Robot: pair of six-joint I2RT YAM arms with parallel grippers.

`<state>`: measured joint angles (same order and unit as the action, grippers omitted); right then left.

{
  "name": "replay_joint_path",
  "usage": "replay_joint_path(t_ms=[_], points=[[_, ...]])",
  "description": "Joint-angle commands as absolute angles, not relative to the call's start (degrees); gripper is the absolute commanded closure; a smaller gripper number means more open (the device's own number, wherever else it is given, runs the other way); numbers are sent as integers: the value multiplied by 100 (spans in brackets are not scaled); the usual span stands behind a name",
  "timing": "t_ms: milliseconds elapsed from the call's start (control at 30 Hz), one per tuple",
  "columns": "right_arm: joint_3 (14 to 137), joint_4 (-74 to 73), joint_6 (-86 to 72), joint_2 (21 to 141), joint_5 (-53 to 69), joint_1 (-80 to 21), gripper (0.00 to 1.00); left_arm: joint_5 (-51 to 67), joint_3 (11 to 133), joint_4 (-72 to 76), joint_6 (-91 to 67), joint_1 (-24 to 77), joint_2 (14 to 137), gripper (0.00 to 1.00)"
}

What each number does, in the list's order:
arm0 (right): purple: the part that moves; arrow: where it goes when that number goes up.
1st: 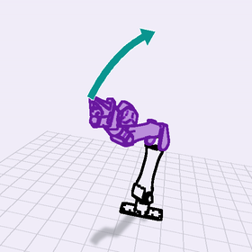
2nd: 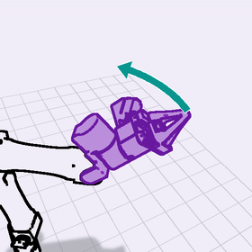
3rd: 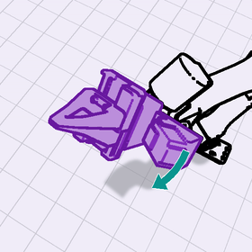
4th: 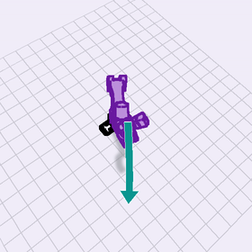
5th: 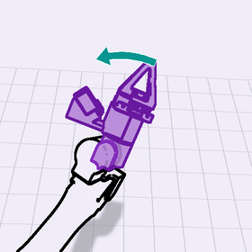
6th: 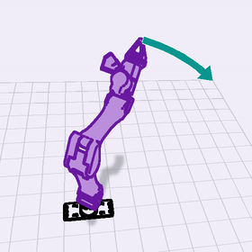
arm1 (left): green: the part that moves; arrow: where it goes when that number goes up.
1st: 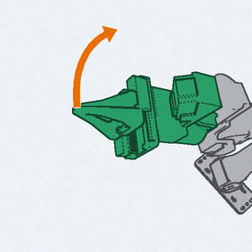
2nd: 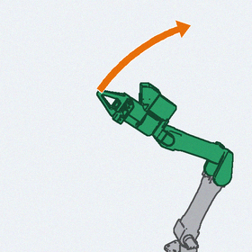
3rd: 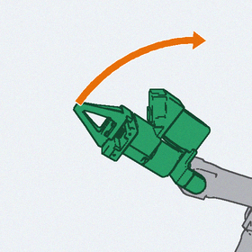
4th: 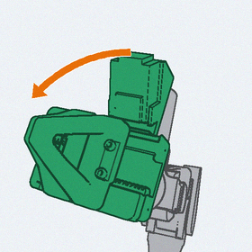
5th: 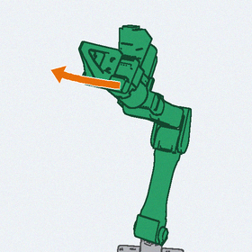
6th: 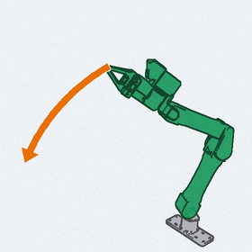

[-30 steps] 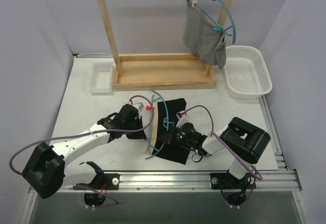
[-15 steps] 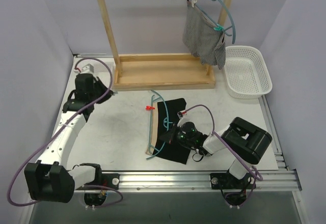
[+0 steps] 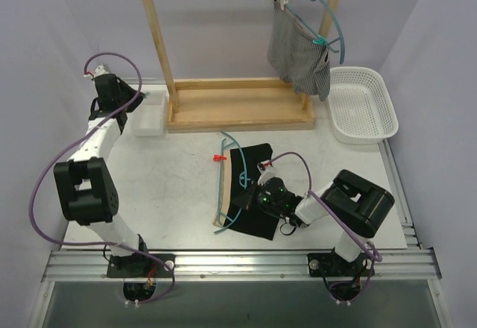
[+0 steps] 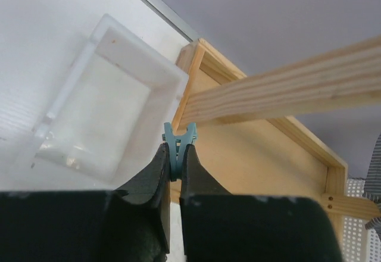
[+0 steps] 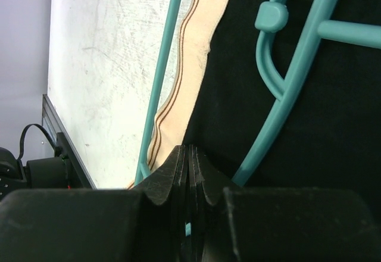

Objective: Remove the underwear clipped to the hanger

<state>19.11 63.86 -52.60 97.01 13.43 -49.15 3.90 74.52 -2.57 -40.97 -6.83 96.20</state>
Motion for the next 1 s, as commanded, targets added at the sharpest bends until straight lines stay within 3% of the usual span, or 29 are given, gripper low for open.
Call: replay_joint_path(t_ms=[0,67,100,133,233,333,533,967], points=[[2004,6407,-5159,9888,1415,-4887,100,588,8093,202,-4166,-765,10115,83],[1986,6433,-5168,9888,1415,-4896,100,615,8191,246,-4113,-765,10318,68],[1986,6425,-5168,9879,1406,-4896,100,554,8218,229,-4105,-765,10353,51],[1978,6425,-5168,9870,1406,-4896,100,493,8244,168,-4087,-765,10362,43],[1942,6381,-5159,9774,1380,-4896,100,378,8227,158,-3930,-765,10310,21],[1925,6337,-5142,9703,1371,-4896,100,395,8104,158,-3876,-773,10152,6],[1899,6328,-5142,9589,1354,-4895,100,650,7288,202,-3947,-581,9353,6],[2064,5583,-4940,8852,1160,-4895,100,1424,4572,-88,-3824,1502,7085,6]])
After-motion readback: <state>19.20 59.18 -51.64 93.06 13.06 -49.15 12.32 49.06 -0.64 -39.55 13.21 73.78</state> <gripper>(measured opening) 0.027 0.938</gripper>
